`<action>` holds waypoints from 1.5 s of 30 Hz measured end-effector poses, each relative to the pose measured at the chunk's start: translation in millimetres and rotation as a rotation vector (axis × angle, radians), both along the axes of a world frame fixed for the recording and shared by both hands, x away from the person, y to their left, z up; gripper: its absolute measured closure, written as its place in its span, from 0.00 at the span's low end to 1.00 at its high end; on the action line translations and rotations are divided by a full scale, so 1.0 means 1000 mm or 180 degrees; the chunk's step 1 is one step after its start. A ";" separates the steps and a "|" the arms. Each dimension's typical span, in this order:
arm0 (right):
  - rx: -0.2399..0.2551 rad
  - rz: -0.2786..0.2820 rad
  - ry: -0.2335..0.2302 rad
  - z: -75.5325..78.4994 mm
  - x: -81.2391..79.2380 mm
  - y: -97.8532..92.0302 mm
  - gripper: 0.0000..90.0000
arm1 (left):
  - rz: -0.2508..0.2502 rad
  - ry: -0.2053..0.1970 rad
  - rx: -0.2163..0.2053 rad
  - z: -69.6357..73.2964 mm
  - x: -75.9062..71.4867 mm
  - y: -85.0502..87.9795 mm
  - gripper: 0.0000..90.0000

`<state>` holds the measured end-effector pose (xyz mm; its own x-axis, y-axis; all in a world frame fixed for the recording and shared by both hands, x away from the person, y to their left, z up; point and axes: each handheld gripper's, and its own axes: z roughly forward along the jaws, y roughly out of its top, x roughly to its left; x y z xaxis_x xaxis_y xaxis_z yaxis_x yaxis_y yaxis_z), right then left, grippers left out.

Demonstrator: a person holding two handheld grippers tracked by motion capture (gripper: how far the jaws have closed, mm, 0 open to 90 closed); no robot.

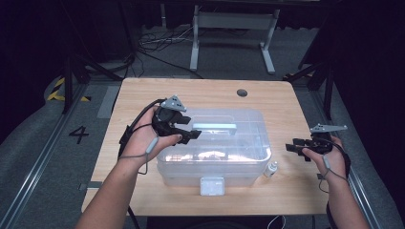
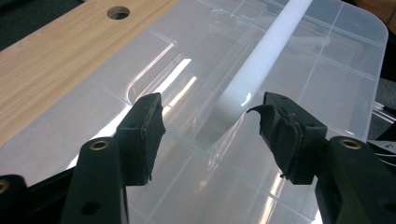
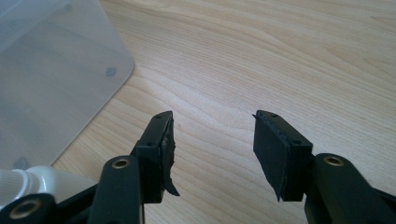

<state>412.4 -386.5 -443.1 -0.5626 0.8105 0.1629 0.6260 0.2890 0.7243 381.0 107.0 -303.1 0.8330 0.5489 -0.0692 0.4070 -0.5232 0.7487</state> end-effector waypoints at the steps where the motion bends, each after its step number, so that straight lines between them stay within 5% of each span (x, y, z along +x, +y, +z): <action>1: 0.0000 0.0000 0.0000 0.000 0.000 0.000 0.55 | -0.0008 0.0027 0.0012 -0.001 0.001 -0.002 0.45; 6: -0.0008 -0.0011 0.0027 -0.002 0.001 0.000 0.54 | 0.0010 0.0082 0.0225 -0.008 0.002 -0.014 0.47; 11: -0.0013 -0.0013 0.0027 -0.002 0.000 0.000 0.54 | 0.0060 0.0077 0.0297 -0.008 0.002 -0.021 0.59; 17: -0.0027 -0.0020 0.0034 -0.003 0.000 -0.001 0.54 | 0.0024 -0.0127 0.0458 -0.005 0.001 -0.026 0.80; 27: -0.0013 -0.0014 0.0014 -0.002 -0.002 -0.002 0.55 | 0.0066 -0.0162 0.0654 0.000 0.001 -0.030 0.83; 45: -0.0014 -0.0047 -0.0043 0.002 -0.010 -0.006 0.55 | 0.0071 -0.0068 0.0584 0.017 0.017 -0.028 0.82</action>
<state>402.3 -392.0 -441.5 -0.5528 0.8194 0.1516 0.6203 0.2831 0.7315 398.3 78.7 -286.3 0.8206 0.5691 0.0515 0.4051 -0.6429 0.6501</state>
